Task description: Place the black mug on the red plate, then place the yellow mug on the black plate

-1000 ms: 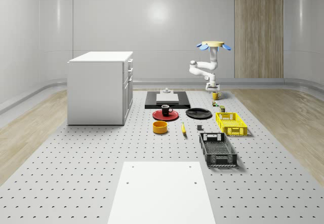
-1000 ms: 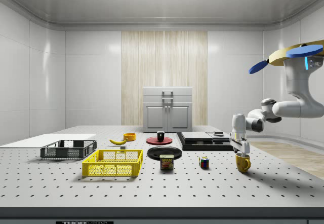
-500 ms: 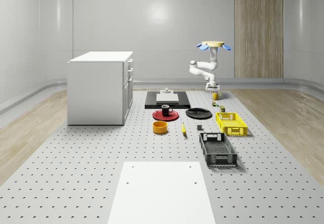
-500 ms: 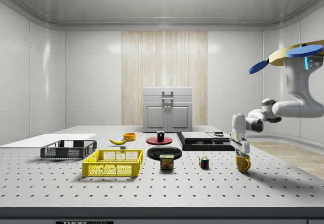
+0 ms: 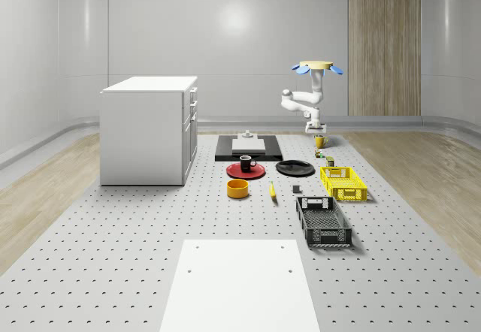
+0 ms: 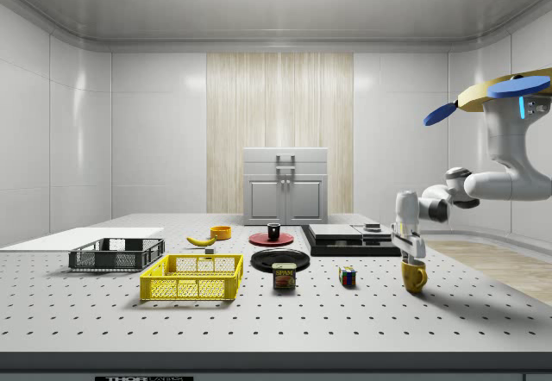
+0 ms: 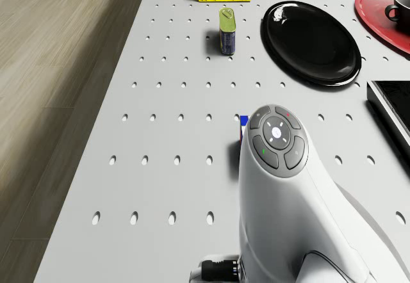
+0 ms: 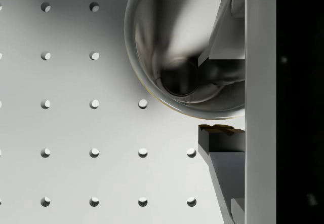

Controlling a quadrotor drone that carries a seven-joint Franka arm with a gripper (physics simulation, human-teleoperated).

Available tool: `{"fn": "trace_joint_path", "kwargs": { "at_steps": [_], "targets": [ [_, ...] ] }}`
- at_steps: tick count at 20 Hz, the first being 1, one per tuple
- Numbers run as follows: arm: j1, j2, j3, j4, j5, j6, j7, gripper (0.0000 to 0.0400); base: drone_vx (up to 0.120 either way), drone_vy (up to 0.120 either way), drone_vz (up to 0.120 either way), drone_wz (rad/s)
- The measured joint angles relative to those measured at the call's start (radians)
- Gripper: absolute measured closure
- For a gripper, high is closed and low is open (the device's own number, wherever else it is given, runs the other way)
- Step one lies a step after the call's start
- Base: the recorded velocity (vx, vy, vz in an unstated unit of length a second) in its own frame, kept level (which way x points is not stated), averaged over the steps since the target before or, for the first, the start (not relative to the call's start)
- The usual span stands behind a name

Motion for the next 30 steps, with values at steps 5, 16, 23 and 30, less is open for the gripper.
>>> {"fn": "trace_joint_path", "kwargs": {
  "at_steps": [5, 16, 23, 30],
  "targets": [
    [0.013, -0.004, 0.057, -0.017, 0.052, -0.023, -0.002, 0.0289, 0.000, 0.000, 0.120, 0.000],
    [0.018, -0.010, 0.094, -0.026, 0.088, -0.034, -0.002, 0.0290, 0.102, -0.105, 0.044, 0.000],
    [0.018, -0.013, 0.097, -0.027, 0.092, -0.032, -0.002, 0.0290, 0.120, -0.120, 0.000, 0.000],
    [0.018, -0.016, 0.098, -0.027, 0.094, -0.030, -0.002, 0.0290, 0.120, -0.120, 0.000, 0.000]
  ]
}}
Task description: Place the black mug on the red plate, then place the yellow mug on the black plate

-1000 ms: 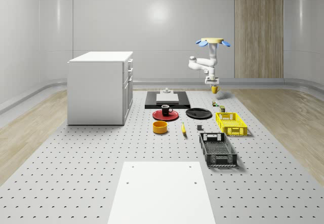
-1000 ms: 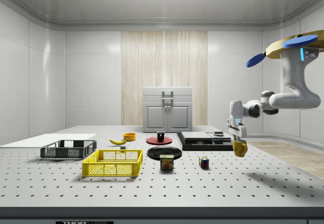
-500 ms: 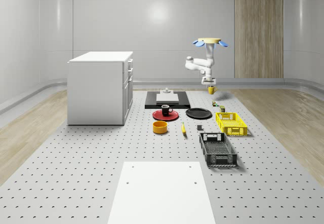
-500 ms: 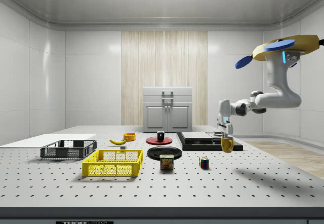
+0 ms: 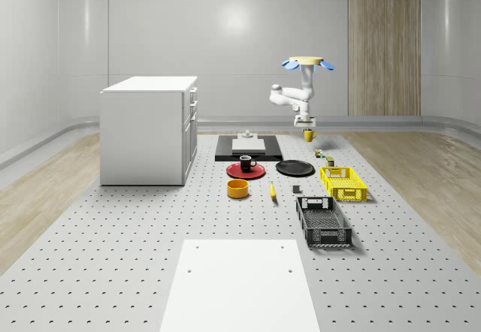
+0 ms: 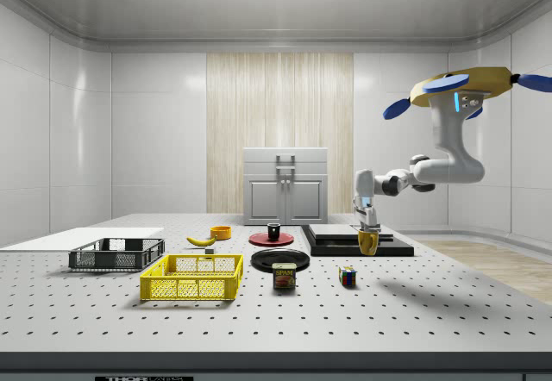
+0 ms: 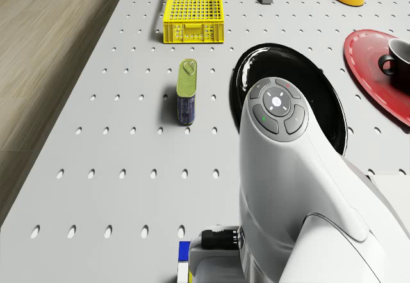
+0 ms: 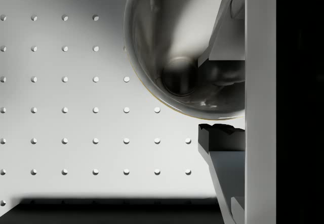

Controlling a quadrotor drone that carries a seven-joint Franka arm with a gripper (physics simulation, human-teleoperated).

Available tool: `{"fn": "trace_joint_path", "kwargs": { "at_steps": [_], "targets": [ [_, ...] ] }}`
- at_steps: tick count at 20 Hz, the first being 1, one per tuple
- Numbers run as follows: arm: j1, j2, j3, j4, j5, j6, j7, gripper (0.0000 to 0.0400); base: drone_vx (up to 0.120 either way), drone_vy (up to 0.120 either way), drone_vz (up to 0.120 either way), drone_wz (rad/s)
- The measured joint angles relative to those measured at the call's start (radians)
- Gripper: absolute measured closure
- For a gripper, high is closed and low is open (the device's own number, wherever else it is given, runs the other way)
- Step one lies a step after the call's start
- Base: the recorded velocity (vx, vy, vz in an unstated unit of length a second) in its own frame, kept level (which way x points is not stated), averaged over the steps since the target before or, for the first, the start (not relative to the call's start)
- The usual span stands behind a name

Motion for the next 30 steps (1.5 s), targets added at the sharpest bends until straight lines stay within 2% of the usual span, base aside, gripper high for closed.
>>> {"fn": "trace_joint_path", "kwargs": {
  "at_steps": [30],
  "targets": [
    [-0.001, -0.006, 0.000, 0.000, 0.003, 0.006, 0.001, 0.0290, 0.120, -0.115, 0.000, 0.000]
  ]
}}
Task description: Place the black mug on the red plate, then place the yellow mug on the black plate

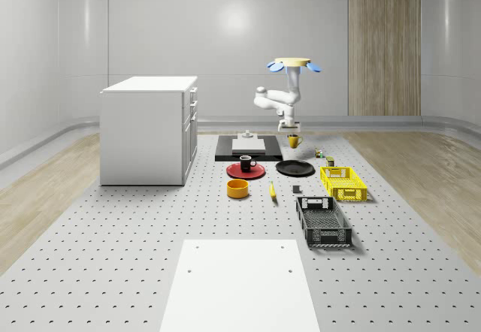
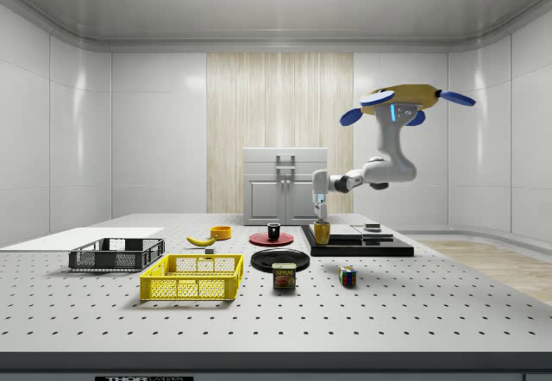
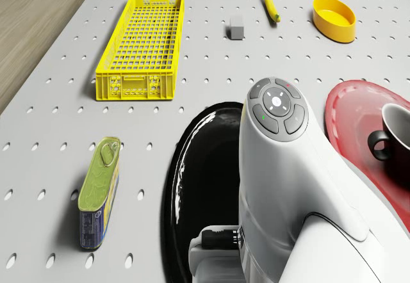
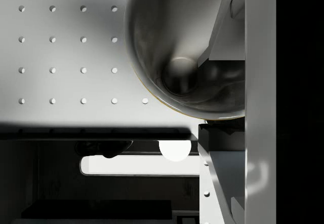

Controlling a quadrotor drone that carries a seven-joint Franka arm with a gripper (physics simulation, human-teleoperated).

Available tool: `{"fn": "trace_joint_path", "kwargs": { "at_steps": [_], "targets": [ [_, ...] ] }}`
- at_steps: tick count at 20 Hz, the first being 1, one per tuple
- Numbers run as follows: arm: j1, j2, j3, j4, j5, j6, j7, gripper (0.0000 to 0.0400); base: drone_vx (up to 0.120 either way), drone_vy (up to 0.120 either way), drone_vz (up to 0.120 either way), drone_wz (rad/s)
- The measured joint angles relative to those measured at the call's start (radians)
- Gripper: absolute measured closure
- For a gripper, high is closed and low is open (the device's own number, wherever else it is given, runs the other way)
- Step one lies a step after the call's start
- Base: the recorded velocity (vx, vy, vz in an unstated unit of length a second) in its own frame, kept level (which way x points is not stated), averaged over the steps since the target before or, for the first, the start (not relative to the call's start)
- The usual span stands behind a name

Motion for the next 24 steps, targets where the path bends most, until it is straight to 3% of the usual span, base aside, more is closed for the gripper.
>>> {"fn": "trace_joint_path", "kwargs": {
  "at_steps": [6, 14, 24],
  "targets": [
    [0.000, -0.001, 0.000, 0.000, 0.000, 0.001, 0.000, 0.0290, 0.120, -0.067, 0.000, 0.000],
    [0.000, -0.001, 0.000, 0.000, 0.001, 0.001, 0.000, 0.0290, 0.120, 0.000, -0.115, 0.000],
    [0.000, -0.002, 0.000, 0.000, 0.001, 0.002, 0.000, 0.0290, 0.120, 0.000, -0.004, 0.000]
  ]
}}
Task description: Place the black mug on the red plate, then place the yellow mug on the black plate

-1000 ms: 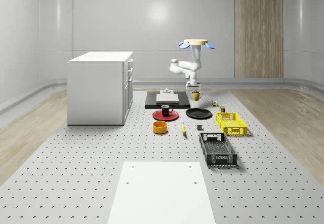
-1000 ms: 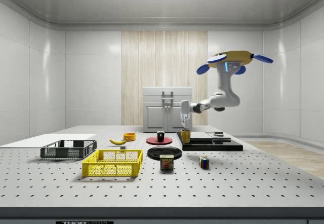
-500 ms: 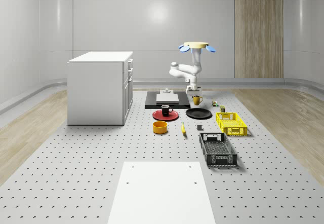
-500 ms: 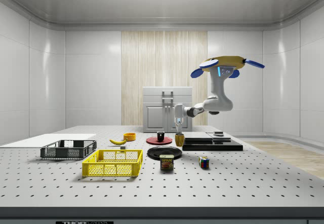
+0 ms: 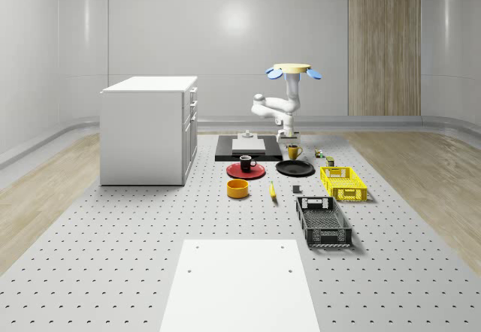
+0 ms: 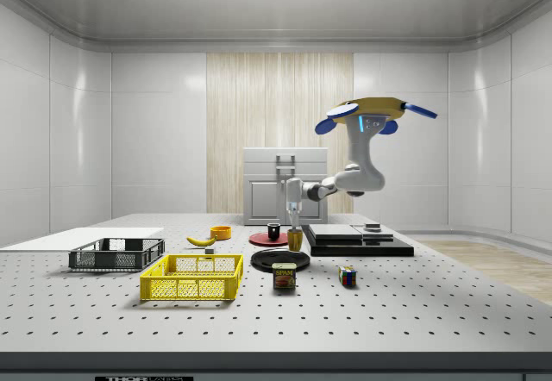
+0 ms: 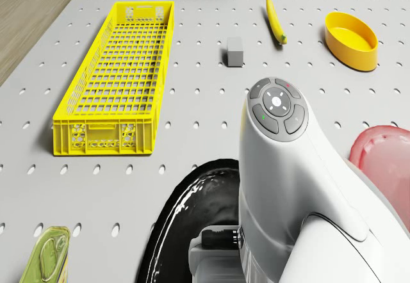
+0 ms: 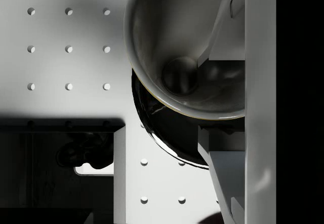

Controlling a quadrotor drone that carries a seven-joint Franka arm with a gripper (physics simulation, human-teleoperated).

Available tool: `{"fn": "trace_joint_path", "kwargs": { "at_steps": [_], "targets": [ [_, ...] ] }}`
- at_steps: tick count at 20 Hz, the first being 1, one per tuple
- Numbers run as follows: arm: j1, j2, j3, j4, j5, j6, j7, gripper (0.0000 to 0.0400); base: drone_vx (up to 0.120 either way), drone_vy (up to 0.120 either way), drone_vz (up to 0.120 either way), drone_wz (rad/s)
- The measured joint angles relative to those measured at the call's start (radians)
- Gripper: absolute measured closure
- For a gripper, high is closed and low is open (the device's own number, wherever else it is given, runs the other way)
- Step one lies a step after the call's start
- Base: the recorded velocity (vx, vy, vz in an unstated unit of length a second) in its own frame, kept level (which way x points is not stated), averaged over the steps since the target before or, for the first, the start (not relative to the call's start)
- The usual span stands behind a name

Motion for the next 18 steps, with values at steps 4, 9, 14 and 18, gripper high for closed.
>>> {"fn": "trace_joint_path", "kwargs": {
  "at_steps": [4, 9, 14, 18],
  "targets": [
    [0.000, 0.000, 0.000, 0.000, 0.000, 0.000, 0.000, 0.0290, 0.120, 0.000, 0.000, 0.000],
    [0.000, 0.000, 0.000, 0.000, 0.000, 0.000, 0.000, 0.0290, 0.112, 0.000, 0.000, 0.000],
    [-0.006, 0.000, -0.028, 0.007, -0.026, 0.012, 0.001, 0.0290, 0.000, 0.000, 0.000, 0.000],
    [-0.017, 0.003, -0.076, 0.020, -0.069, 0.031, 0.004, 0.0290, 0.000, 0.000, 0.000, 0.000]
  ]
}}
